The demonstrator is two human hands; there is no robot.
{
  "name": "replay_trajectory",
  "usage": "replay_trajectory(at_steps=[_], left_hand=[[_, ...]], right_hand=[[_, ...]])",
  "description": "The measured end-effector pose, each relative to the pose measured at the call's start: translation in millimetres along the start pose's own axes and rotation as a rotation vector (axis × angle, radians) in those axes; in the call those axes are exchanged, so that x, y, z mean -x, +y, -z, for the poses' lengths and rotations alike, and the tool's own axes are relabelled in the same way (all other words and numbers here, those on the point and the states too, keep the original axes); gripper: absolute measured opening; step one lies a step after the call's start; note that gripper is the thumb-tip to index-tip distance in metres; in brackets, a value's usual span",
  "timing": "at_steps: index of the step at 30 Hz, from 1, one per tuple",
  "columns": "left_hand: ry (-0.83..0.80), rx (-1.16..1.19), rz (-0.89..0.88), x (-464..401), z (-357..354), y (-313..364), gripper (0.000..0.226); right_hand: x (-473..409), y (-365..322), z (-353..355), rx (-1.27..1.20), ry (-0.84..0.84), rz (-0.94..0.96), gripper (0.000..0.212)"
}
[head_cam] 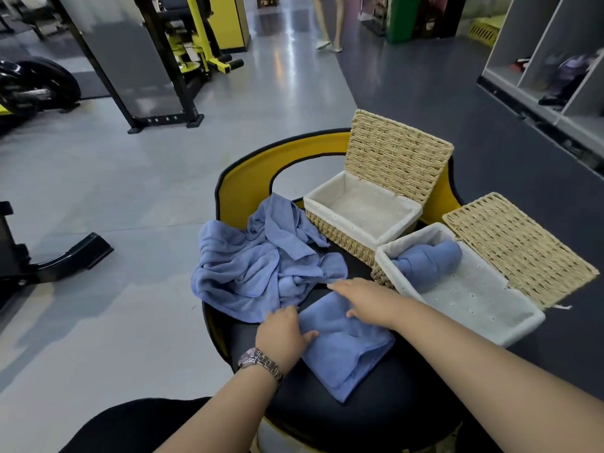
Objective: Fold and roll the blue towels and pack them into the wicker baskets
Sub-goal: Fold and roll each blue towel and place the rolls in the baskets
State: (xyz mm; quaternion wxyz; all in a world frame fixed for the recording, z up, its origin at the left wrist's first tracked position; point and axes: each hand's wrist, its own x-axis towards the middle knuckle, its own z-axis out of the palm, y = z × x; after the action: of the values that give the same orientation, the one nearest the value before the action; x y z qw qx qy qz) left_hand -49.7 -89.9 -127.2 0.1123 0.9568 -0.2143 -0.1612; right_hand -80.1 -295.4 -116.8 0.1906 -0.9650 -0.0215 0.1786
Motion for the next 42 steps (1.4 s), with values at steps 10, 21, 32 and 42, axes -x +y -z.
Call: replay_trajectory(at_steps=[10,21,32,42], left_hand=[[-0.206,0.589,-0.009,-3,58,-10,0.030],[0.079,0.345,-0.312,-4,30,-6,0.030],[0.049,-0.106,-0.666,35,7,-19,0.046],[-0.150,0.114,-0.389,31,-5,-3,0.087]], right_hand=[[37,-9,36,-0.352,-0.055,-0.005,0.036],[41,5,4,-0.262,0.190,0.030,0.027],[70,13,-6,0.063,0.096,0.145,0.024],[75,-4,-4,0.034,-0.093,-0.014,0.089]])
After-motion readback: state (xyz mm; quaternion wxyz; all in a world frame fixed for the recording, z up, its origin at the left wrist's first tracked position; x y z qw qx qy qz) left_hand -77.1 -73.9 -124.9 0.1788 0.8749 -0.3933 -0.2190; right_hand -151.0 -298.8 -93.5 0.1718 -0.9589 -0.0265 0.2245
